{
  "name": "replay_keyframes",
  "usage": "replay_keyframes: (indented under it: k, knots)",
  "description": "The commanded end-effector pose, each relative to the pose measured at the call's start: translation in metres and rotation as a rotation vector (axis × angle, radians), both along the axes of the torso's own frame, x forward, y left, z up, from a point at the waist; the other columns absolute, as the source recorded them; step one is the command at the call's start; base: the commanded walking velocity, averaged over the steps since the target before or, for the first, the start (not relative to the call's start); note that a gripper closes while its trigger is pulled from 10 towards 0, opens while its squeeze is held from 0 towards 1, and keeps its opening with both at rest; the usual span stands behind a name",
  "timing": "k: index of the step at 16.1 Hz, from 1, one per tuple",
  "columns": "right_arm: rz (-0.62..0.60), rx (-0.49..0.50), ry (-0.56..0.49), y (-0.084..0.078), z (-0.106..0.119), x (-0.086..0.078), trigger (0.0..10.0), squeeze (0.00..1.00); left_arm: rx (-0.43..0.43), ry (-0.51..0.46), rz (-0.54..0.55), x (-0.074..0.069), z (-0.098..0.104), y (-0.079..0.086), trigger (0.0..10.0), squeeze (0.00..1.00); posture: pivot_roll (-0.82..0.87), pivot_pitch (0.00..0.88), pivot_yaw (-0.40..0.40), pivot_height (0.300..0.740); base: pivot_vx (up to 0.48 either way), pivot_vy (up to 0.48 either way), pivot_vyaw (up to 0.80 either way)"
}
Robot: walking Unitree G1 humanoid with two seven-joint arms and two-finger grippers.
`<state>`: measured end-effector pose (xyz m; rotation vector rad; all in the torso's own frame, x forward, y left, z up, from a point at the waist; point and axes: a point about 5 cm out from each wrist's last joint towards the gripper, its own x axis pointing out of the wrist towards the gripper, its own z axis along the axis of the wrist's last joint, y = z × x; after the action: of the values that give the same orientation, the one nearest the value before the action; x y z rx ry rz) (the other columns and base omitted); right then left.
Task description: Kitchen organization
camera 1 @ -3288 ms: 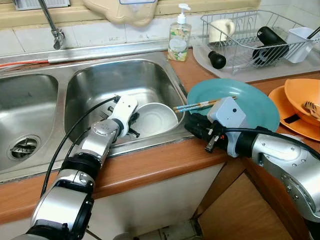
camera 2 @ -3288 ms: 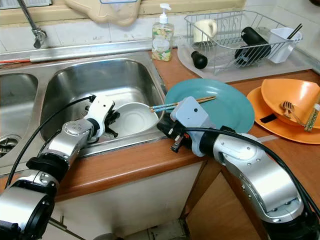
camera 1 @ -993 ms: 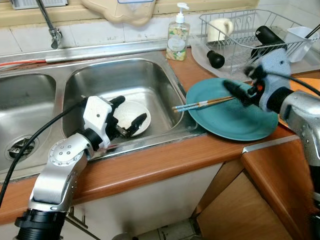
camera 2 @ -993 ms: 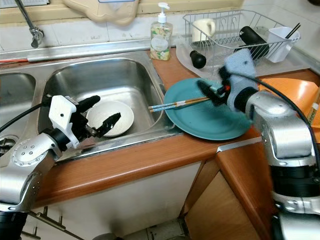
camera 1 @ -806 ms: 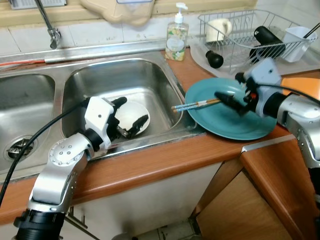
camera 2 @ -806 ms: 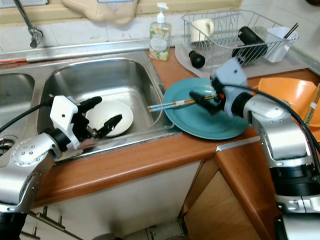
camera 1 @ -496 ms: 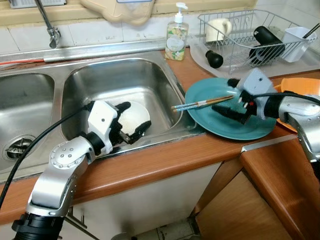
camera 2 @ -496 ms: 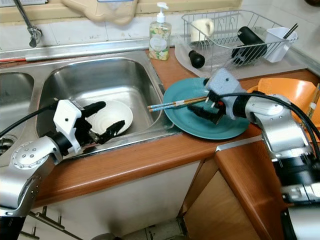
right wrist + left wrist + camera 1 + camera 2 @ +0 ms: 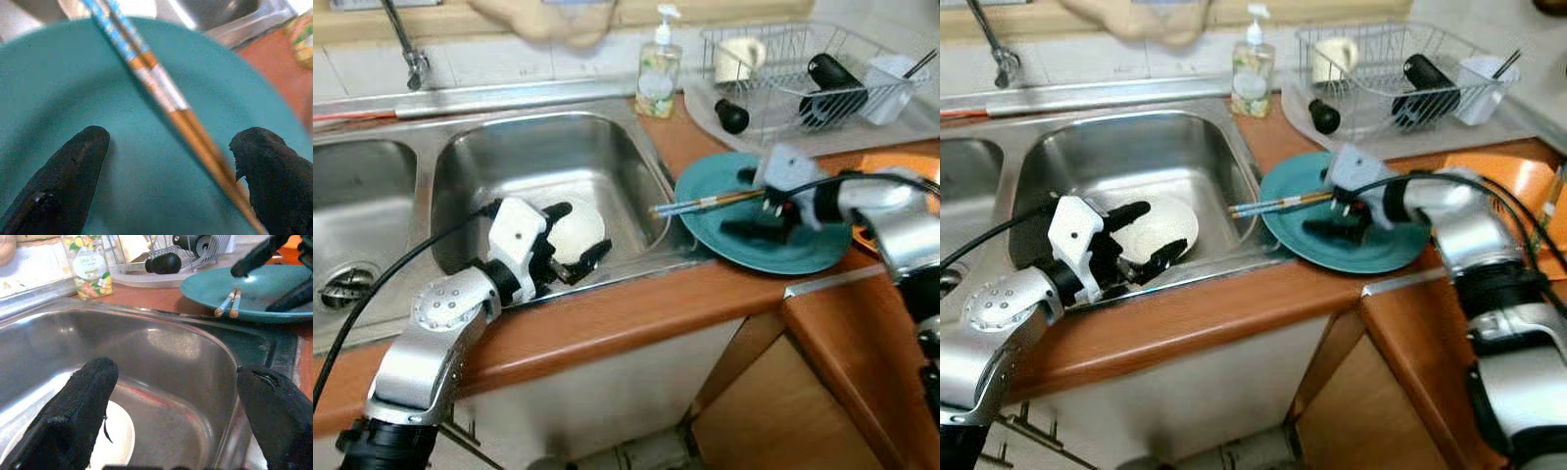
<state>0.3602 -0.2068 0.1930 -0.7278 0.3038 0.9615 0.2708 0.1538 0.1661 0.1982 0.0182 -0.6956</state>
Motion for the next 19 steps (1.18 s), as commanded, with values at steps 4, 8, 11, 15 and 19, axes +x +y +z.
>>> replay_keyframes:
  k: [4, 8, 11, 15, 19]
  knots:
    - [-0.026, 0.035, 0.021, -0.002, -0.003, 0.011, 4.2, 0.0, 0.008, -0.023, -0.03, 0.0, 0.007, -0.006, 10.0, 0.0, -0.06, 0.0, -0.031, 0.74, 0.0, 0.0, 0.0]
    - [-0.06, 0.067, 0.026, -0.003, -0.008, 0.015, 1.2, 0.0, 0.007, -0.027, -0.033, 0.0, 0.008, -0.007, 10.0, 0.0, -0.06, 0.0, -0.034, 0.74, 0.0, 0.0, 0.0]
    - [-0.06, 0.071, 0.055, -0.004, -0.014, 0.014, 1.2, 0.0, 0.007, -0.029, -0.037, 0.0, 0.008, -0.008, 10.0, 0.0, -0.06, 0.0, -0.034, 0.74, 0.0, 0.0, 0.0]
    - [-0.079, 0.039, 0.072, -0.006, -0.022, 0.014, 0.6, 0.0, 0.003, -0.009, -0.084, -0.002, 0.008, -0.014, 10.0, 0.0, -0.06, 0.0, -0.033, 0.74, 0.0, 0.0, 0.0]
    - [-0.101, 0.024, 0.066, -0.007, -0.025, 0.014, 0.0, 0.0, 0.017, 0.038, -0.134, -0.008, 0.003, -0.016, 10.0, 0.0, -0.06, 0.0, -0.032, 0.74, 0.0, 0.0, 0.0]
